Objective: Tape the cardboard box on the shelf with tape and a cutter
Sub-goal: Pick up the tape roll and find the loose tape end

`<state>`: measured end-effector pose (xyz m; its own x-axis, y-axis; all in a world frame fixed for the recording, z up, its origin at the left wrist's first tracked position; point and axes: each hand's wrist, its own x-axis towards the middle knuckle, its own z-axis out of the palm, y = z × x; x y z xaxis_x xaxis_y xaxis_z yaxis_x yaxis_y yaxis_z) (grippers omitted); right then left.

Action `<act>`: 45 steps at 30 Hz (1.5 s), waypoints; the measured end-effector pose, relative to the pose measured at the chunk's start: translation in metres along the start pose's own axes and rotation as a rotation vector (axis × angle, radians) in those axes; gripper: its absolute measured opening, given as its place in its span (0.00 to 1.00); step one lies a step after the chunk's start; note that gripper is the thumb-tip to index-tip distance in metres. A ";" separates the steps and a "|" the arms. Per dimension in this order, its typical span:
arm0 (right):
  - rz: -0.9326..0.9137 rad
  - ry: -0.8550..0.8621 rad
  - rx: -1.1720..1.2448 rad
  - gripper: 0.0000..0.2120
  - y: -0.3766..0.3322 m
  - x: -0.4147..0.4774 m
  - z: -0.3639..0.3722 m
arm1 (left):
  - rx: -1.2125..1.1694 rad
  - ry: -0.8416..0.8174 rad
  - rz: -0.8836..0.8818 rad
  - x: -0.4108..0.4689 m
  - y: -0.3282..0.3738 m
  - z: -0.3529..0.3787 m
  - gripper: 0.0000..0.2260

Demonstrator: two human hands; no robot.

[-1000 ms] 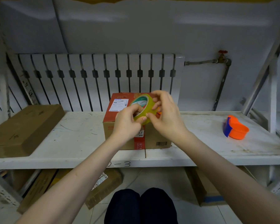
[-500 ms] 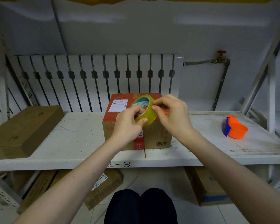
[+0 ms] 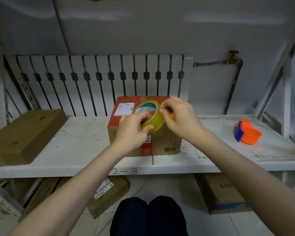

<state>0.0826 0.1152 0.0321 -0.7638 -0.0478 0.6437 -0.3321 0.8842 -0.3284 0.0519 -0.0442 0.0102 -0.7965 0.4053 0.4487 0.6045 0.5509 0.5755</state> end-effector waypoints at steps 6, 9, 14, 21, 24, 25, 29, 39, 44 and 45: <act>-0.008 -0.045 -0.055 0.03 -0.001 0.000 0.008 | -0.035 -0.003 0.010 0.001 -0.002 -0.001 0.07; -0.008 0.007 -0.003 0.03 -0.001 0.000 0.012 | -0.138 -0.014 -0.021 0.004 0.000 -0.005 0.06; 0.025 0.128 0.148 0.09 0.004 -0.002 0.014 | -0.174 -0.009 -0.044 0.005 -0.002 -0.006 0.05; 0.027 0.134 0.193 0.05 0.003 0.002 0.007 | -0.030 0.013 -0.008 0.003 -0.003 -0.004 0.08; -0.004 0.135 0.153 0.04 0.004 0.002 0.006 | 0.010 0.010 0.004 0.002 -0.003 -0.004 0.09; -0.015 0.132 0.133 0.03 0.004 0.001 0.006 | 0.012 0.007 0.015 0.002 -0.003 -0.004 0.09; -0.060 0.117 0.025 0.03 0.009 -0.003 0.008 | 0.013 0.008 0.063 0.000 -0.002 -0.003 0.09; -0.045 0.042 0.019 0.03 0.009 -0.008 0.013 | -0.319 -0.047 -0.002 0.004 0.003 0.000 0.05; -0.128 0.060 -0.110 0.09 0.014 -0.010 0.014 | -0.475 -0.074 -0.070 0.005 0.006 0.000 0.04; -0.142 0.075 -0.115 0.10 0.014 -0.011 0.014 | -0.483 -0.072 -0.081 0.005 0.006 0.001 0.04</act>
<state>0.0788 0.1218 0.0106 -0.6688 -0.1451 0.7291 -0.3652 0.9184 -0.1522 0.0516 -0.0383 0.0156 -0.8300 0.4340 0.3504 0.4641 0.1890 0.8654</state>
